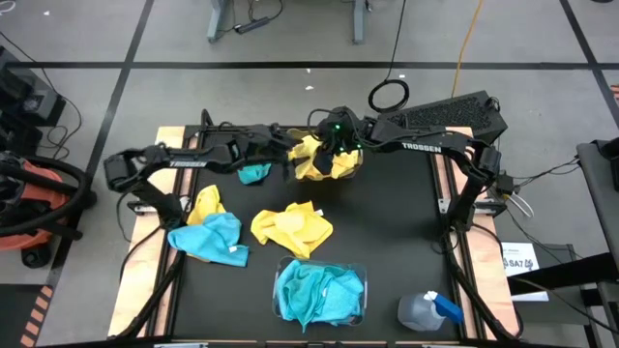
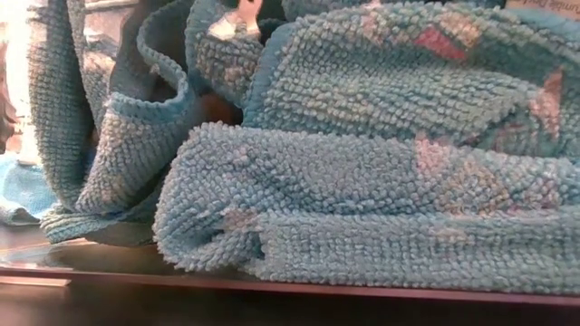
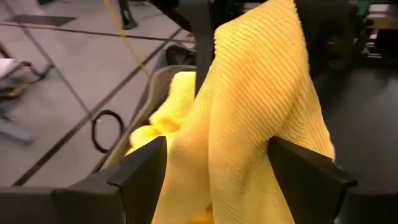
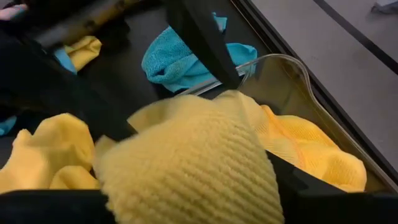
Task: Sort microfiber towel by color & place in baskets
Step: Put the yellow towel into the top transparent bin
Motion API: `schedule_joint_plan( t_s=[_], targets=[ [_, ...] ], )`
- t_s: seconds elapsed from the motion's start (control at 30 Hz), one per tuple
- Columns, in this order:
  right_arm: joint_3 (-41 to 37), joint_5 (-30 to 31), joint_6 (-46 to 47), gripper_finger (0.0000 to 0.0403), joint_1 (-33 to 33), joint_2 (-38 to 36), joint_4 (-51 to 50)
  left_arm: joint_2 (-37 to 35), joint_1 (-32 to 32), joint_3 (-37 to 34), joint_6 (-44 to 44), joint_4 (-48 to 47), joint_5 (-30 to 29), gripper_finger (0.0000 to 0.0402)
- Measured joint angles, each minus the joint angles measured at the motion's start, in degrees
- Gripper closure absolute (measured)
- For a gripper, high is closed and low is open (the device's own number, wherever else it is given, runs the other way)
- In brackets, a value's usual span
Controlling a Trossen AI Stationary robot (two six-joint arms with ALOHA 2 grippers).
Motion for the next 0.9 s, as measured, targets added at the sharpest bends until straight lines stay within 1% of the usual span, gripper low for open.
schedule_joint_plan(
  t_s=[0.1, 0.17, 0.23, 0.37, 0.4, 0.43, 0.57, 0.63, 0.7, 0.73, 0.9],
  targets=[
    [0.00, 0.03, 0.00, 0.0273, -0.02, 0.00, -0.33, 3.07, 0.71, 2.26, 0.09, -0.06, 2.18, 0.0130],
    [0.00, 0.38, 0.03, 0.0273, -0.07, 0.00, -0.64, 4.55, 0.91, 3.63, 1.23, -0.10, 3.31, 0.0163],
    [0.00, 0.53, 0.04, 0.0273, -0.11, 0.00, -1.45, 5.46, 0.90, 4.41, 2.83, -0.23, 4.37, 0.0217],
    [0.02, 0.82, 0.00, 0.0273, -0.11, -0.06, -3.51, 5.84, 0.81, 4.75, 7.14, -0.51, 5.42, 0.0361],
    [0.02, 0.92, -0.06, 0.0273, -0.13, -0.07, -3.66, 5.84, 0.94, 4.75, 7.80, -0.50, 5.35, 0.0379],
    [0.02, 0.96, -0.06, 0.0273, -0.15, -0.07, -3.81, 5.84, 1.13, 4.75, 8.33, -0.46, 5.09, 0.0383],
    [0.11, 1.66, -0.27, 0.0273, -0.20, -0.46, -5.21, 5.82, 1.94, 4.82, 9.10, -0.39, 1.09, 0.0387],
    [-0.02, -0.25, -0.56, 0.0273, -0.26, -0.94, -7.97, 5.82, 3.20, 4.86, 9.10, -0.57, -3.11, 0.0392],
    [-0.02, -0.86, -1.23, 0.0273, 0.02, -1.17, -8.52, 5.80, 4.25, 4.88, 9.08, -1.53, -7.65, 0.0393],
    [-0.02, -1.05, -1.51, 0.0273, 0.04, -1.40, -9.75, 5.79, 4.59, 4.90, 9.08, -2.13, -8.83, 0.0393],
    [-0.02, -0.03, -3.10, 0.0273, -0.03, -2.88, -12.97, 5.82, 7.08, 4.90, 8.88, -6.25, -8.10, 0.0393]
  ],
)
